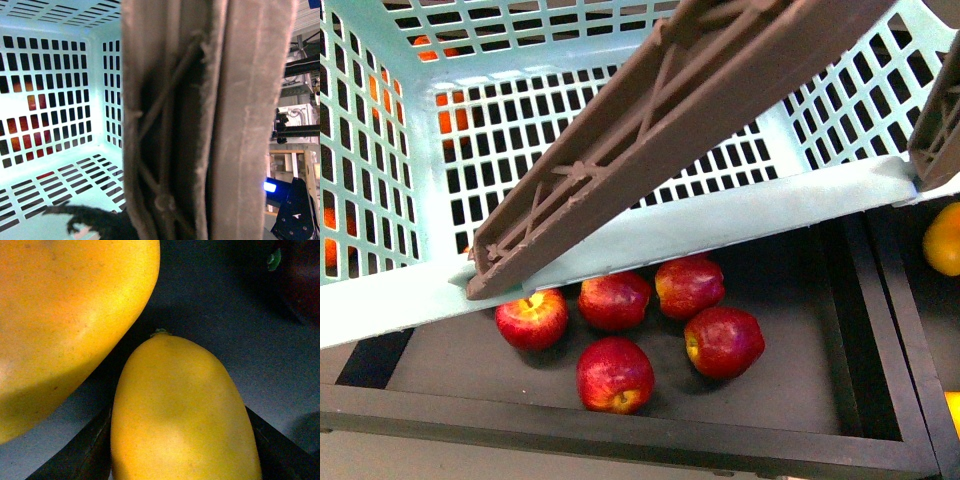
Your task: Pick mango and avocado into basket
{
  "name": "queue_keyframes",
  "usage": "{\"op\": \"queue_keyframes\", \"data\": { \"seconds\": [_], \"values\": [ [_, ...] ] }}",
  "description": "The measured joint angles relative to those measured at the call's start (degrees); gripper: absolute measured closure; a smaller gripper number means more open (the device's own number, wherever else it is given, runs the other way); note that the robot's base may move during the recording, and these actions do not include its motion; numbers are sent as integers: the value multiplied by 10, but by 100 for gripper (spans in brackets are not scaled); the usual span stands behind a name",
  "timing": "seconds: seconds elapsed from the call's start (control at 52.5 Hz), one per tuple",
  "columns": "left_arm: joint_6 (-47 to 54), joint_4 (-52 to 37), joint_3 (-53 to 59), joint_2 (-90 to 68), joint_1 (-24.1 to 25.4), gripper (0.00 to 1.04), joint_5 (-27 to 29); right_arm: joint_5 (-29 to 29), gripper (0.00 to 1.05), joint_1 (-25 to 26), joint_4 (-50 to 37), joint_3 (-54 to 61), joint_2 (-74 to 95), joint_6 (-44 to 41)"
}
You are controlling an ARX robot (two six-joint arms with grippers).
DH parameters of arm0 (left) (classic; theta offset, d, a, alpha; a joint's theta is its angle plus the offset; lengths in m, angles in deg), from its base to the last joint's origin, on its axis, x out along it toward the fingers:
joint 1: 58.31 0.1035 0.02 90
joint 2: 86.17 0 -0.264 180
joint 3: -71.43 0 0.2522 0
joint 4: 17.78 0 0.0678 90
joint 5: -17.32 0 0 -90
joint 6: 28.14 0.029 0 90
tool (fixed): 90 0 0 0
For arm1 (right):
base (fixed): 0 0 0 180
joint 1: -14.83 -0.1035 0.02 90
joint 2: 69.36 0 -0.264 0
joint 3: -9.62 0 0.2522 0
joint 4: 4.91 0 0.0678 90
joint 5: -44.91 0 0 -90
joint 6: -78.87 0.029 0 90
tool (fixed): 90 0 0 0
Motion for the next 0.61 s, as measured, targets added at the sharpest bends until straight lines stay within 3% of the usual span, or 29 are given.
{"op": "queue_keyframes", "data": {
  "seconds": [0.304,0.609],
  "values": [
    [0,0,0,0,0,91,0,38,47,5,-25,63,-45,0],
    [0,0,0,0,0,91,0,179,47,1,-67,242,-328,5]
  ]
}}
